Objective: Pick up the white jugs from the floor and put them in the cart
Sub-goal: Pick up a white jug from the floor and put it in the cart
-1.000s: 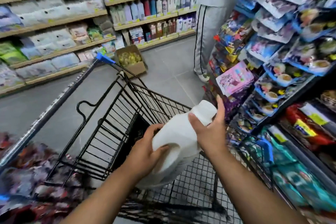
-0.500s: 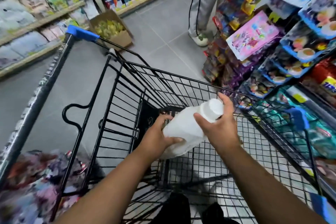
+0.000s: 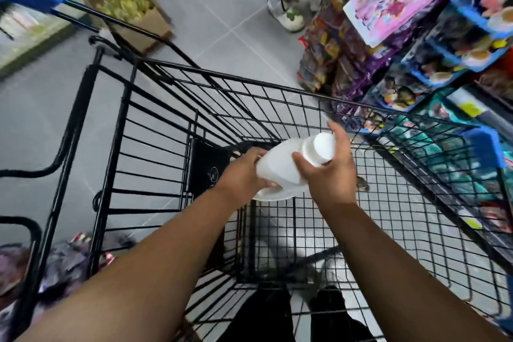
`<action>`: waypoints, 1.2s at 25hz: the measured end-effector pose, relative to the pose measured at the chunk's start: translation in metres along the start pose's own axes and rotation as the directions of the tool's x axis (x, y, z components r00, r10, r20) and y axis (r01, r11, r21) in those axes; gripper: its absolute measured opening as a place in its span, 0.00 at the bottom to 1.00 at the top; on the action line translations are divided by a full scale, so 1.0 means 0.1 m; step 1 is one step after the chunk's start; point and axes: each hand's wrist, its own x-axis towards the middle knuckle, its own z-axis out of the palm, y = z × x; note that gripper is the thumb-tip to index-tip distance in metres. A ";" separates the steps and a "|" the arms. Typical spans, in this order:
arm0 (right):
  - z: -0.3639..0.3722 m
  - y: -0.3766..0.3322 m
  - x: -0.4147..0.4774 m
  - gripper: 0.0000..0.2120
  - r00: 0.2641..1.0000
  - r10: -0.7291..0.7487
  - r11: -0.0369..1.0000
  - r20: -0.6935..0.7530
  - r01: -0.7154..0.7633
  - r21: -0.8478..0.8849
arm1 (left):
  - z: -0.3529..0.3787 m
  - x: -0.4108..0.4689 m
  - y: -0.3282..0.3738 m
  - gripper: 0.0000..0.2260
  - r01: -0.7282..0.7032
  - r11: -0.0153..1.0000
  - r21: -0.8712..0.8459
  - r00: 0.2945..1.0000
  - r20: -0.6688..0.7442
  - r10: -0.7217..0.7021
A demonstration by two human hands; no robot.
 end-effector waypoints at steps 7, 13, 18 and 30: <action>0.32 0.22 0.22 0.35 0.997 -0.054 0.998 -0.049 0.053 -0.027 | 0.08 0.46 -0.22 0.25 -0.043 0.999 -0.008 0.997 -0.060 0.043; 0.53 0.17 0.32 0.36 0.990 -0.127 0.990 -0.068 0.123 -0.067 | -0.02 0.72 -0.25 0.23 -0.061 0.994 0.087 0.982 -0.173 0.075; 0.58 0.15 0.22 0.34 0.990 -0.138 0.988 0.026 0.139 -0.059 | -0.09 0.60 -0.34 0.28 -0.039 0.999 0.004 0.989 -0.144 0.039; -0.65 -0.23 -0.08 0.36 0.988 -0.153 0.987 0.036 0.154 -0.051 | -0.34 -0.33 0.51 0.39 -0.255 0.947 -0.194 0.961 -0.163 0.225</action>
